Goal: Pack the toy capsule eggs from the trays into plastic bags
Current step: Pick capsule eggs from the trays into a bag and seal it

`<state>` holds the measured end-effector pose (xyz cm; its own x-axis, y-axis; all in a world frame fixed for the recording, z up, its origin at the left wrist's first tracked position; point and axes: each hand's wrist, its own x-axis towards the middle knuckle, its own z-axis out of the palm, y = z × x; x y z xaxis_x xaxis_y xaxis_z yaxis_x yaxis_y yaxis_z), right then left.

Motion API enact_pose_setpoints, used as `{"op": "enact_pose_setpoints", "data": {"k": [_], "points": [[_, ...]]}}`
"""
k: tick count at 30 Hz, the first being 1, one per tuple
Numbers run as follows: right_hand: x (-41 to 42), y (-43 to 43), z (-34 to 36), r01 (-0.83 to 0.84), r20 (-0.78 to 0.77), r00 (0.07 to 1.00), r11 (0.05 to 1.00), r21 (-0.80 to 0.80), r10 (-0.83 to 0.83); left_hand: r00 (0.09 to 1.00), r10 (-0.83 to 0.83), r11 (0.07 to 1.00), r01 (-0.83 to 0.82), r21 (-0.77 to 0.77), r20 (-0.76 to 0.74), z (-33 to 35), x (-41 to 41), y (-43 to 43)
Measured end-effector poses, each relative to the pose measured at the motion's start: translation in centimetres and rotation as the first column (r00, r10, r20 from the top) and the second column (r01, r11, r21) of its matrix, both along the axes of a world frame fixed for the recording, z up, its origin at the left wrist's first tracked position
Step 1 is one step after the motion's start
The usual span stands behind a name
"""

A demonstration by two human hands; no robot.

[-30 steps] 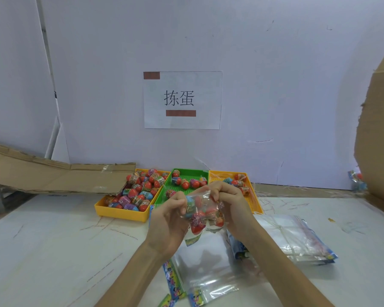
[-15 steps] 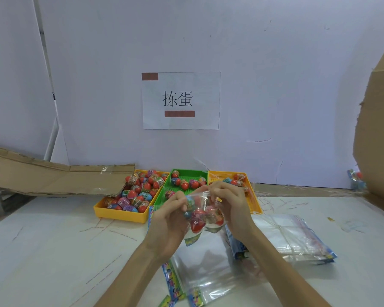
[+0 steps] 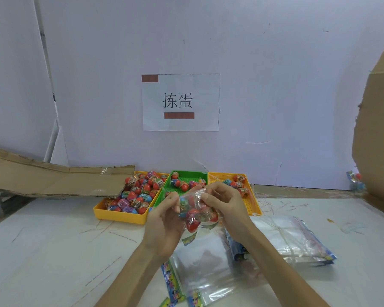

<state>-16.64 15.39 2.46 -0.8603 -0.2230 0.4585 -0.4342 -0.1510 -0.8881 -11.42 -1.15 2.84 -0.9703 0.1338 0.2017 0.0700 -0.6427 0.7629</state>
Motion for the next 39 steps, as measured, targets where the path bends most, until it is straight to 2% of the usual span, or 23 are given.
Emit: {"op": "enact_pose_setpoints", "data": {"k": [12,17,23,29,39], "points": [[-0.3,0.0,-0.2,0.007,0.014,1.000,1.000,-0.016,-0.007,1.000,-0.017,1.000,0.017,0.003,-0.012,-0.8,-0.7,-0.2],[-0.5,0.0,-0.2,-0.023,0.061,0.998,0.997,-0.078,0.028,0.998,-0.052,0.998,0.053,0.034,-0.022,-0.7,-0.8,-0.4],[-0.6,0.0,-0.3,0.015,0.083,0.997,0.995,-0.101,-0.006,0.995,-0.102,0.994,0.102,0.049,-0.018,-0.9,-0.9,-0.7],[-0.5,-0.1,-0.2,0.037,0.088,0.996,0.994,-0.103,-0.028,0.997,-0.071,0.996,0.071,0.058,-0.001,-0.8,-1.1,-0.5],[-0.6,-0.1,-0.3,0.050,0.063,0.997,0.995,-0.081,-0.045,0.991,-0.123,0.992,0.125,0.028,-0.052,-0.8,-1.0,-0.6]]}}
